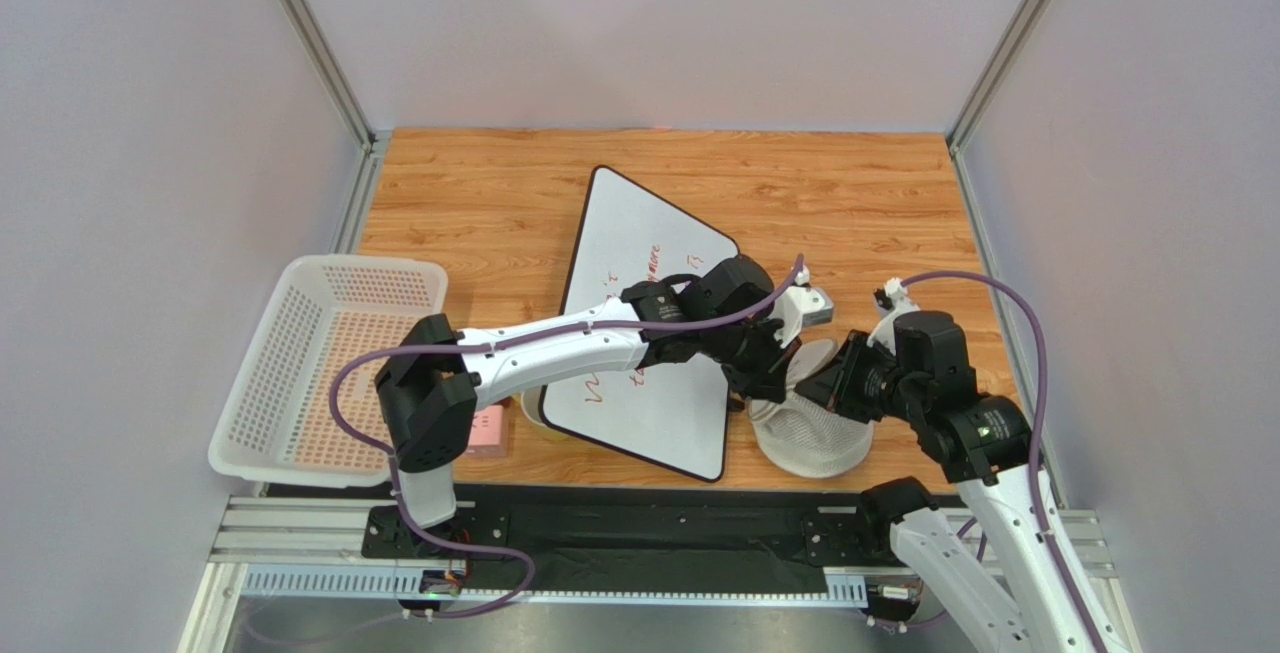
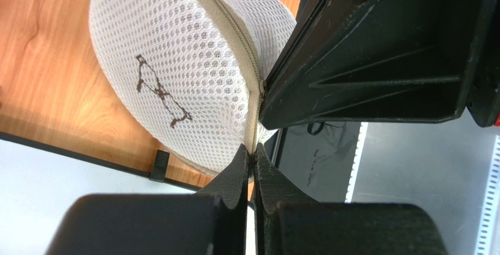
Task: Place the bra in the laundry bag and zip it closed
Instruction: Adjust the zipper on the laundry bag.
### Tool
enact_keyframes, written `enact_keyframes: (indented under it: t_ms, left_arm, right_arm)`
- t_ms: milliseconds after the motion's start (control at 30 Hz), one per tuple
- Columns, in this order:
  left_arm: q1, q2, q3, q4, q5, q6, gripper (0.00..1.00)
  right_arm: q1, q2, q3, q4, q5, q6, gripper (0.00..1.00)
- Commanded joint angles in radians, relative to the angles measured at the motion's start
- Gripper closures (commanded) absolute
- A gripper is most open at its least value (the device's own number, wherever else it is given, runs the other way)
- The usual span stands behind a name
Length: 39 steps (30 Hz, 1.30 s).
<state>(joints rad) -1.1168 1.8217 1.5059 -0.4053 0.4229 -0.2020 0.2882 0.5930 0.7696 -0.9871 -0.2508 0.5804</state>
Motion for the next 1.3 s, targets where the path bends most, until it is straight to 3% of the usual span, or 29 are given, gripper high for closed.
enact_keyframes:
  t_ms: [0,167,333,467,500,567,700,800,933,1133,1267]
  left_arm:
    - [0.000,-0.071,-0.019,-0.055,0.001,0.058,1.00]
    - [0.000,-0.090,-0.052,-0.064,-0.006,0.082,1.00]
    - [-0.002,-0.102,-0.064,-0.066,-0.003,0.098,1.00]
    - [-0.002,-0.101,-0.055,-0.058,-0.004,0.102,1.00]
    - [-0.002,-0.099,-0.053,-0.055,-0.007,0.104,1.00]
    - [-0.002,-0.102,-0.056,-0.038,-0.025,0.119,1.00]
    - [-0.009,-0.124,-0.091,-0.003,-0.078,0.173,1.00]
    - [-0.017,-0.142,-0.121,0.023,-0.107,0.200,1.00]
    - [-0.028,-0.179,-0.168,0.088,-0.141,0.243,1.00]
    - [-0.055,-0.232,-0.237,0.184,-0.200,0.305,1.00]
    - [-0.075,-0.274,-0.291,0.258,-0.266,0.360,1.00]
  right_arm:
    - [-0.003,-0.004,0.065,-0.039,0.180,-0.036,1.00]
    - [-0.003,0.036,0.128,-0.091,0.315,-0.039,1.00]
    - [-0.004,0.067,0.163,-0.099,0.324,-0.043,1.00]
    - [-0.004,0.062,0.151,-0.067,0.109,-0.039,0.98]
    - [0.002,0.064,0.149,-0.070,0.066,-0.031,0.82]
    - [-0.003,0.062,0.161,-0.105,-0.034,-0.019,0.68]
    - [-0.007,0.041,0.224,-0.203,0.080,0.065,0.37]
    - [-0.027,0.071,0.269,-0.232,0.172,0.101,0.29]
    - [-0.064,0.143,0.269,-0.225,0.162,0.166,0.28]
    - [-0.119,0.226,0.238,-0.122,0.024,0.190,0.29]
    - [-0.139,0.264,0.189,-0.108,-0.034,0.194,0.37]
